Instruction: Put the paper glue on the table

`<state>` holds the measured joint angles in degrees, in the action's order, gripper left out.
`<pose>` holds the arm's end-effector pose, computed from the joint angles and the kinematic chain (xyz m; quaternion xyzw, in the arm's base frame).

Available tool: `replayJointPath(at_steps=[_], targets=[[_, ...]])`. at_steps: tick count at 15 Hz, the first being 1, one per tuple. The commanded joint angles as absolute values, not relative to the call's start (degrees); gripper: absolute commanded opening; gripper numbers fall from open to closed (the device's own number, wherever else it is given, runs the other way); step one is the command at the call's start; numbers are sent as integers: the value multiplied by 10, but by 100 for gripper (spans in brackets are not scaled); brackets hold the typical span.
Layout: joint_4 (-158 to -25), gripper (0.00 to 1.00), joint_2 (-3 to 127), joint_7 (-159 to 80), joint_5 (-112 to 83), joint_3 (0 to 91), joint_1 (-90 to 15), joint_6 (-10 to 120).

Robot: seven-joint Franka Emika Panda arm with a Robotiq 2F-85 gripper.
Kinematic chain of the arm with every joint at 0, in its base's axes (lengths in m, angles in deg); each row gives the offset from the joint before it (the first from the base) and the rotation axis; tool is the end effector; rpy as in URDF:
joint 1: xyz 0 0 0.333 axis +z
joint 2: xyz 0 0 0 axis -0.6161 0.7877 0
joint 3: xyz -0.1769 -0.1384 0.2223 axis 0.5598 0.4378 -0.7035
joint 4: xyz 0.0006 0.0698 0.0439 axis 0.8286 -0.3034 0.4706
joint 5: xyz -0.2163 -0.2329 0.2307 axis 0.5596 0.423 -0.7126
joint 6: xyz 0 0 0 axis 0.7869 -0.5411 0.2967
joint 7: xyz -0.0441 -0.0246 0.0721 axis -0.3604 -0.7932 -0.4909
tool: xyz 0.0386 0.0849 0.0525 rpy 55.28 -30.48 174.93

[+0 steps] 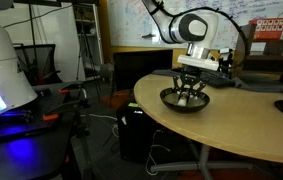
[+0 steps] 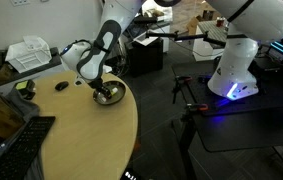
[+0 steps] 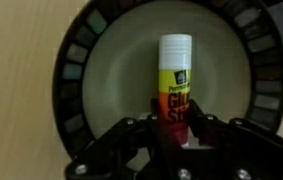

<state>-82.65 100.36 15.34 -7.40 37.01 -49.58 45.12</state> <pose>0.6740 -0.0976 0.0882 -0.9071 -0.4016 0.1223 0.0322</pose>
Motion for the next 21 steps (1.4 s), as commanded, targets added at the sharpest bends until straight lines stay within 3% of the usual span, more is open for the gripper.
replayJointPath(at_steps=[1,5,10,17,21], targets=[[-872,8,949,123,-92,360,-491,414],[-916,8,884,66,-128,345,-482,384],[-849,8,910,-29,-221,313,-451,298],[-740,8,1024,-154,-223,342,-379,413],[-691,8,1065,-188,-178,372,-355,414]])
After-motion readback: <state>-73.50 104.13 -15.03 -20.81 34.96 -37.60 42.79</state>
